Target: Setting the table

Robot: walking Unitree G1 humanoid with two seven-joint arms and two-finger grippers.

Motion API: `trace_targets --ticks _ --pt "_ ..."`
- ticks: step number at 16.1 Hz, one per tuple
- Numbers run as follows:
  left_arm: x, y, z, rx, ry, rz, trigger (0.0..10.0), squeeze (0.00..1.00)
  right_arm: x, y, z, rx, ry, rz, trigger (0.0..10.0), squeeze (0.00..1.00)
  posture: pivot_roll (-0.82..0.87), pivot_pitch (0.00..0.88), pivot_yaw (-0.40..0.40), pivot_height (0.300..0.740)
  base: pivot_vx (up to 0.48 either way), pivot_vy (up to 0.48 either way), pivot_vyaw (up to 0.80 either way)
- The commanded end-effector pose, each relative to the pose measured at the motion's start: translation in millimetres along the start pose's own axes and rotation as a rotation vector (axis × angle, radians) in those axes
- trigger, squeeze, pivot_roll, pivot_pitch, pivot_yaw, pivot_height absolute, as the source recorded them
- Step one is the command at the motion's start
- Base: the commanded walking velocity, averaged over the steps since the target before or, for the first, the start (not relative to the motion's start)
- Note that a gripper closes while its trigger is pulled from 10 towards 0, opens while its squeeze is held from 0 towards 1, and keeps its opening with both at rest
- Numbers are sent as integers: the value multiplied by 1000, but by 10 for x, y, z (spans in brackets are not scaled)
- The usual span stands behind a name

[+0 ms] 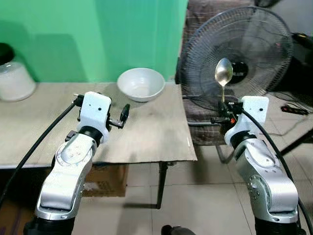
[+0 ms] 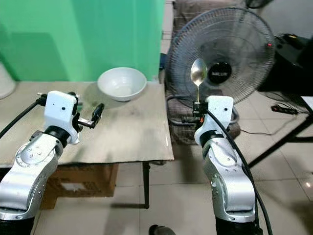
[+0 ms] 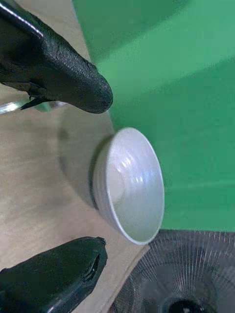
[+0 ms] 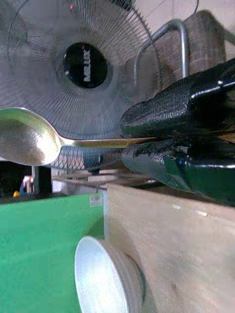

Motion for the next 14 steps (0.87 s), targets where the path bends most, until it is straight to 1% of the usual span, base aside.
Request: trace_targets --ticks 1,5,10,14 --pt "17 7 -25 1 4 -2 10000 0 45 -18 16 -12 -15 14 10000 0 128 0 -20 740 0 0 -800" --pt "29 51 -59 18 -6 -2 10000 0 68 -68 -5 -24 -44 6 10000 0 126 0 -18 740 0 0 -800" --pt "90 37 -58 14 -23 -15 10000 0 63 -80 6 -33 -31 26 10000 0 125 0 -19 740 0 0 -800" --pt "83 25 -65 13 -20 -18 10000 0 53 -82 4 -29 -35 37 10000 0 124 0 -18 740 0 0 -800"
Point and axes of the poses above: a point about 5 cm out from each wrist's last joint towards the gripper, its own z axis pointing back from the gripper into the wrist, its own y axis along the axis of the wrist's last joint, x = y × z, the point moved 5 cm from there along -z, pointing out of the wrist towards the gripper, and after that the axes turned 6 degrees about -z, right-handed, at the moved point
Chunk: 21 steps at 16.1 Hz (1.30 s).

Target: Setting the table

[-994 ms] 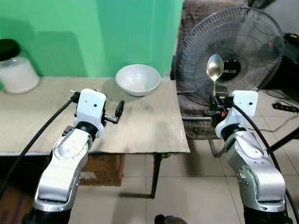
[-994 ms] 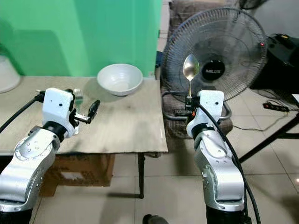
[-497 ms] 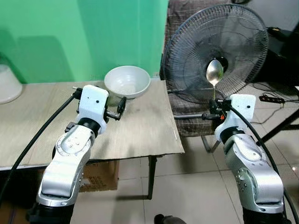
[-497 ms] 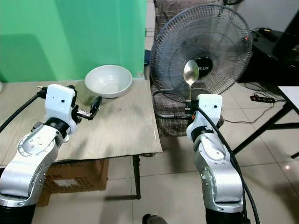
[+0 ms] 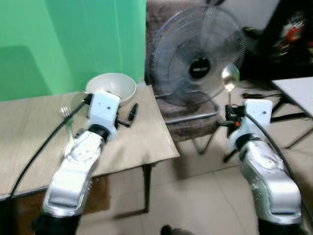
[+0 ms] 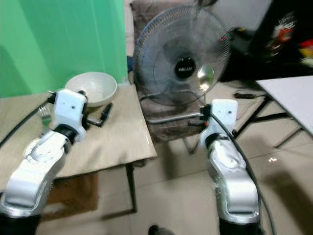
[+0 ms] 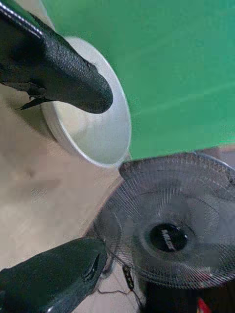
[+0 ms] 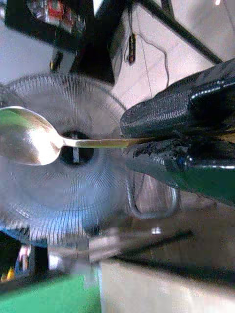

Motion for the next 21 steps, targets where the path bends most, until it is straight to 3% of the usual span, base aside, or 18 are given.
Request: trace_targets --ticks 1,9,12,15,16,18,21 --pt "8 44 -23 13 3 -5 10000 0 45 30 7 6 -14 12 10000 0 124 0 -20 740 0 0 -800" --pt "5 33 -32 17 17 -8 10000 0 60 40 -13 6 -16 34 10000 0 127 0 -34 740 0 0 -800" --pt "-105 128 -39 94 107 20 10000 0 140 21 -22 -10 -63 100 10000 0 128 0 -33 740 0 0 -800" --pt "-153 162 -47 131 145 40 10000 0 144 58 -22 6 -63 87 10000 0 123 0 -30 740 0 0 -800" --pt "-187 166 -45 129 156 56 10000 0 99 87 -17 24 -39 19 10000 0 118 0 -25 740 0 0 -800" --pt "-205 175 -47 139 162 58 10000 0 84 111 -12 37 -36 6 10000 0 117 0 -25 740 0 0 -800" --pt "-124 36 -8 70 59 39 10000 0 95 97 -6 33 -54 53 10000 0 115 0 -28 740 0 0 -785"
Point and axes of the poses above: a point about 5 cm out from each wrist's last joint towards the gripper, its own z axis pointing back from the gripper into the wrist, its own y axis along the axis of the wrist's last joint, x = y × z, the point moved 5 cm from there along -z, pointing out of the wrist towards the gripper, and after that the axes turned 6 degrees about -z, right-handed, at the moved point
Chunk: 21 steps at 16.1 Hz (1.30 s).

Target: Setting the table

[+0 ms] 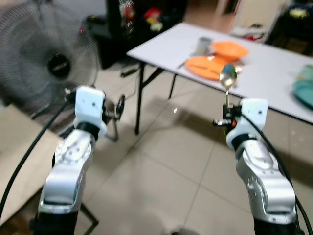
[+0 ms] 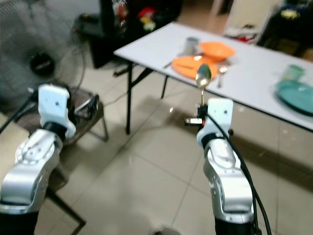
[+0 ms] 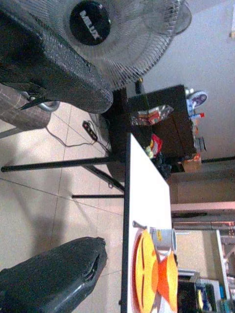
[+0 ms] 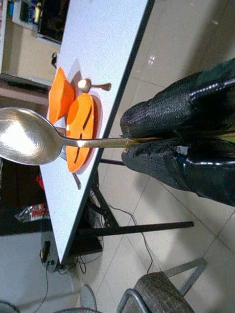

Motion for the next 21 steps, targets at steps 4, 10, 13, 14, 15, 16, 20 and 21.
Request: trace_targets --ticks 4,10,13,14,15,16,20,21 --pt "81 -25 27 -6 -28 -3 10000 0 36 55 5 21 -12 18 10000 0 116 0 -32 740 0 0 -783" --pt "130 -6 29 9 -69 -2 10000 0 95 24 24 15 -42 27 10000 0 109 0 -27 740 0 0 -794" --pt "153 1 25 13 -83 2 10000 0 132 -2 41 -6 -47 19 10000 0 105 0 -26 740 332 0 -800" --pt "160 1 24 12 -85 2 10000 0 139 2 41 -6 -45 19 10000 0 105 0 -27 740 368 0 0" --pt "167 0 22 12 -87 2 10000 0 143 14 37 -2 -42 26 10000 0 105 0 -28 740 371 0 0" --pt "173 -5 23 10 -89 2 10000 0 144 22 32 1 -41 33 10000 0 106 0 -30 740 371 0 0" --pt "176 -10 17 7 -94 0 10000 0 151 30 22 1 -47 31 10000 0 106 0 -28 740 371 0 0" --pt "178 -10 14 7 -96 -1 10000 0 153 29 21 0 -48 30 10000 0 106 0 -27 740 371 0 0"
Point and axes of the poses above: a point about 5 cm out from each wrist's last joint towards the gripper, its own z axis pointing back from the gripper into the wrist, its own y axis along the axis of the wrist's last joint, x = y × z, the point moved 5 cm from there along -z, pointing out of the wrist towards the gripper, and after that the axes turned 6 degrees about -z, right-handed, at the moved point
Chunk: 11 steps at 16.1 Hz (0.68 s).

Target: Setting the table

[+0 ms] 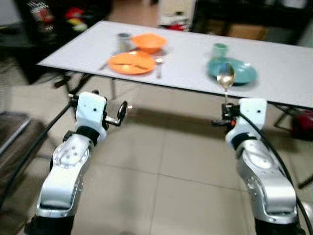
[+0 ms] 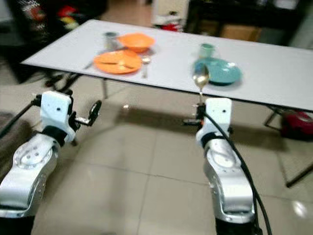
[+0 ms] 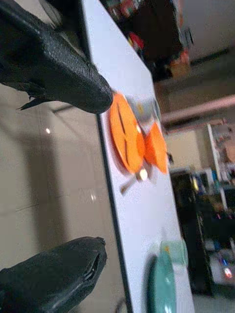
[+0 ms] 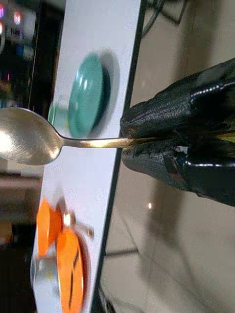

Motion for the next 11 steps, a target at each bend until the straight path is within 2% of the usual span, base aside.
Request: trace_targets --ticks 1,11 --pt "94 32 -25 11 -34 2 10000 0 114 0 8 -5 -40 0 10000 0 101 0 -23 740 371 0 0" --pt "129 -7 -51 -7 -38 -2 10000 0 109 3 -35 -15 -26 4 10000 0 99 0 -27 740 372 0 0"
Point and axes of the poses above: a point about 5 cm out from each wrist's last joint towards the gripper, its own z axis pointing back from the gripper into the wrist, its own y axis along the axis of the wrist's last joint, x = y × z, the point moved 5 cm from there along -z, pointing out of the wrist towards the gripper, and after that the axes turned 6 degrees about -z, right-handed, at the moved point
